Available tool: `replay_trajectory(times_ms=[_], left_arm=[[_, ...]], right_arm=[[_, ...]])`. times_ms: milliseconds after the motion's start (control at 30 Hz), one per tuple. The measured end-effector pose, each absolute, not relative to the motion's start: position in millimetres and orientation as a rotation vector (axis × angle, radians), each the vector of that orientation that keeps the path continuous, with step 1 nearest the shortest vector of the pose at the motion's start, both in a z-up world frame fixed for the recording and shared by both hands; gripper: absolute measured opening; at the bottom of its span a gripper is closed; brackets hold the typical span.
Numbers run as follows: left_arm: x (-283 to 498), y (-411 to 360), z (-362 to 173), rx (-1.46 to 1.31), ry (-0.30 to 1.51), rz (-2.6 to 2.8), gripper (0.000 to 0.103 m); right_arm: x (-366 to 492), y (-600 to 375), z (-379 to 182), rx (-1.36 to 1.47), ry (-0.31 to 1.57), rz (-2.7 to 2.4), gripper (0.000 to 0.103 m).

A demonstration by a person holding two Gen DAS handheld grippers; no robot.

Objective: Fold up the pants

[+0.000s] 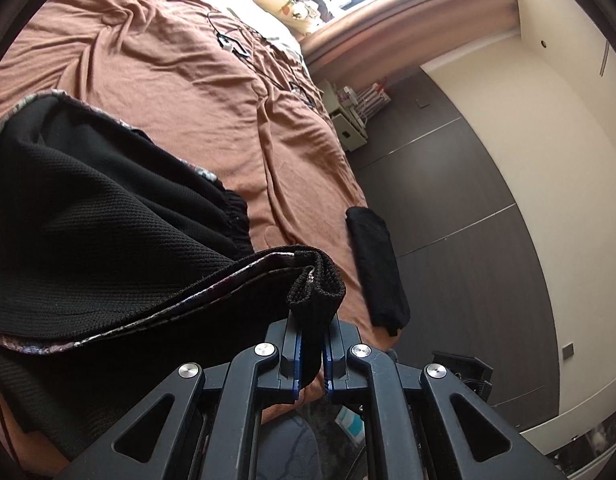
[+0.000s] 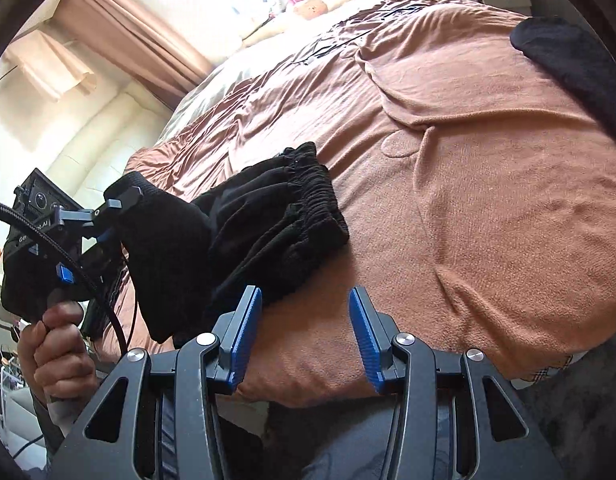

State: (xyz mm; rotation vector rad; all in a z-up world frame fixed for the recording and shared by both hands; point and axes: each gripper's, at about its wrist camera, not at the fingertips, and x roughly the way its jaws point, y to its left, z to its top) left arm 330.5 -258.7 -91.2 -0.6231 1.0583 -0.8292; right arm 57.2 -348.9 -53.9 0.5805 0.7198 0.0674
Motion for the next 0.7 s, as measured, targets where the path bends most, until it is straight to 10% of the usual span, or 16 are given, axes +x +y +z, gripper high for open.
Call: replay_trajectory(times_ms=[200, 433, 700], left_arm=[[327, -278, -128, -0.604, 1.17, -0.787, 0.011], [315, -266, -134, -0.611, 1.196, -0.766, 0.066], [311, -209, -124, -0.643, 1.121, -0.685, 0.081]], right_arm=[[45, -357, -59, 0.597, 0.73, 0.053, 0.044], [39, -350, -59, 0.589, 0.743, 0.067, 0.044], [53, -327, -57, 0.526, 0.758, 0.089, 0.058]])
